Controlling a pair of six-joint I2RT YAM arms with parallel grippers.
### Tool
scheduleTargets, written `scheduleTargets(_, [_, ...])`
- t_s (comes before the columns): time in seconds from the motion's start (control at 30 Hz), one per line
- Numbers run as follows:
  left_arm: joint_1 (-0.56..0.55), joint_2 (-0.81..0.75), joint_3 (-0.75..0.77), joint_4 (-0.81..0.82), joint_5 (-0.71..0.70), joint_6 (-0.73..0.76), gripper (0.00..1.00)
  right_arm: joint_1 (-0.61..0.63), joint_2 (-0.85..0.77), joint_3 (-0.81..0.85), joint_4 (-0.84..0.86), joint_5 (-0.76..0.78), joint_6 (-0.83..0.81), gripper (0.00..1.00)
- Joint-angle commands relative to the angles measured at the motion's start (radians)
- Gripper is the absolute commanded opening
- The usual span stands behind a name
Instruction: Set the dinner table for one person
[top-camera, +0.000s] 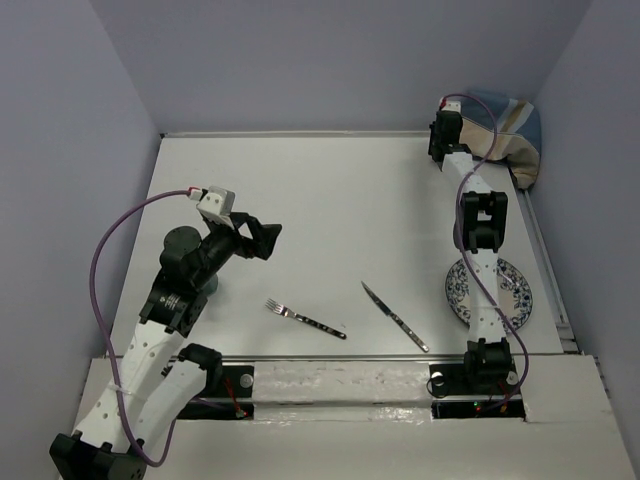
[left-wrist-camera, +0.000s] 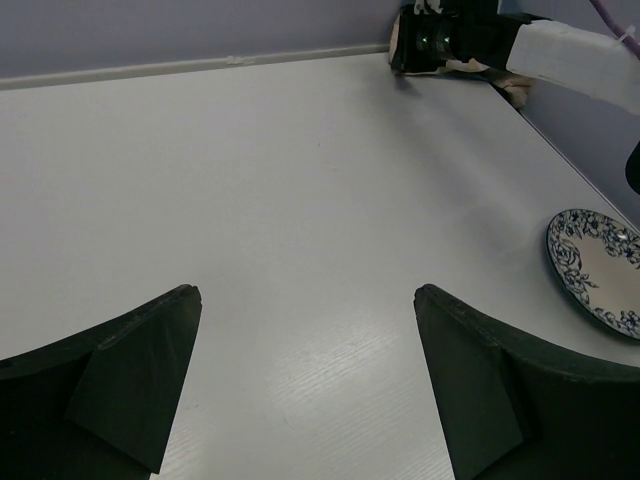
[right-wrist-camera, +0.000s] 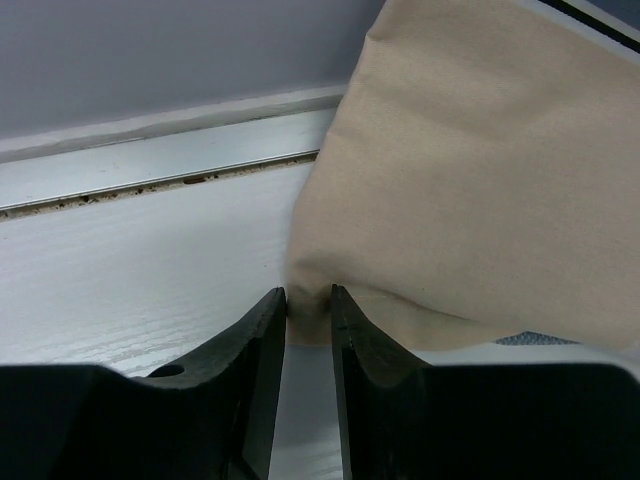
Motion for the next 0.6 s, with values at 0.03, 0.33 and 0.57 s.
scheduleTargets(0.03, [0.006,-0.018,0.034,0.055,0.008,0.022,0.99,-0.002,0.0,0.014,-0.008,0.005,-0.048,0.33])
scheduleTargets(0.33, [0.006,-0.038,0.031,0.06,0.007,0.019,0.99,-0.002,-0.006,-0.002,-0.048,-0.022,-0.071,0.25])
scheduleTargets(0.57, [0.008,-0.041,0.031,0.068,0.016,0.01,0.99,-0.002,-0.057,-0.057,-0.026,-0.065,-0.071,0.0])
